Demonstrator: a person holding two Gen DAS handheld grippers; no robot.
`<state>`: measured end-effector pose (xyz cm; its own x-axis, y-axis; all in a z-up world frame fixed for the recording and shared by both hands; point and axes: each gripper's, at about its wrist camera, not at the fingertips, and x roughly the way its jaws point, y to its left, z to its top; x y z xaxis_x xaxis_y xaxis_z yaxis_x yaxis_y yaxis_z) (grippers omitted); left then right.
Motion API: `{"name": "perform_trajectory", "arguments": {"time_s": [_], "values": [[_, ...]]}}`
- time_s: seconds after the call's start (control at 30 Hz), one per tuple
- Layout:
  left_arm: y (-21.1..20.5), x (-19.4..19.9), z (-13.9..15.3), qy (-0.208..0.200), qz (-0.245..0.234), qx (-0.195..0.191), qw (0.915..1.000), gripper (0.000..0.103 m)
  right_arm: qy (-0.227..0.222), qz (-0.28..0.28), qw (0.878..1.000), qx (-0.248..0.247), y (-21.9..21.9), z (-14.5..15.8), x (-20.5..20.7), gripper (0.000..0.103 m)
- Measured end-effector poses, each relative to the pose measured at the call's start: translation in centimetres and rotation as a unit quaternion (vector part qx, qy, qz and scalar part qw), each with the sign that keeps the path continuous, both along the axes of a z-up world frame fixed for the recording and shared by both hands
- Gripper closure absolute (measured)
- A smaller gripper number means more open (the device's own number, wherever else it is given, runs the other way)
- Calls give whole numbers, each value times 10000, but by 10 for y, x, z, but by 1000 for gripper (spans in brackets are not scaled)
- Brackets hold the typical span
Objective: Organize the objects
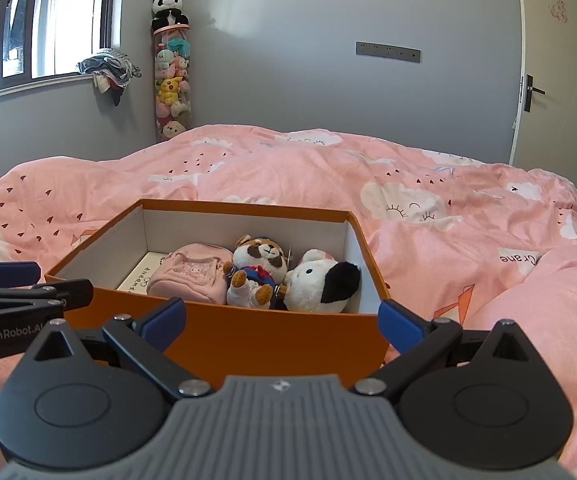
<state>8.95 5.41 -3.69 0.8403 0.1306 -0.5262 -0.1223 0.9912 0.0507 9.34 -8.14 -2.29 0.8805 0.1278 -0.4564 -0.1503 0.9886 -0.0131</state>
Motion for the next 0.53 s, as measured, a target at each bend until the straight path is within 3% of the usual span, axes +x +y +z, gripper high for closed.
{"name": "perform_trajectory", "arguments": {"time_s": [0.53], "values": [[-1,0,0,43,8,-61,10000,33,83,-40,10000,7,-2,-4,0,1]]}}
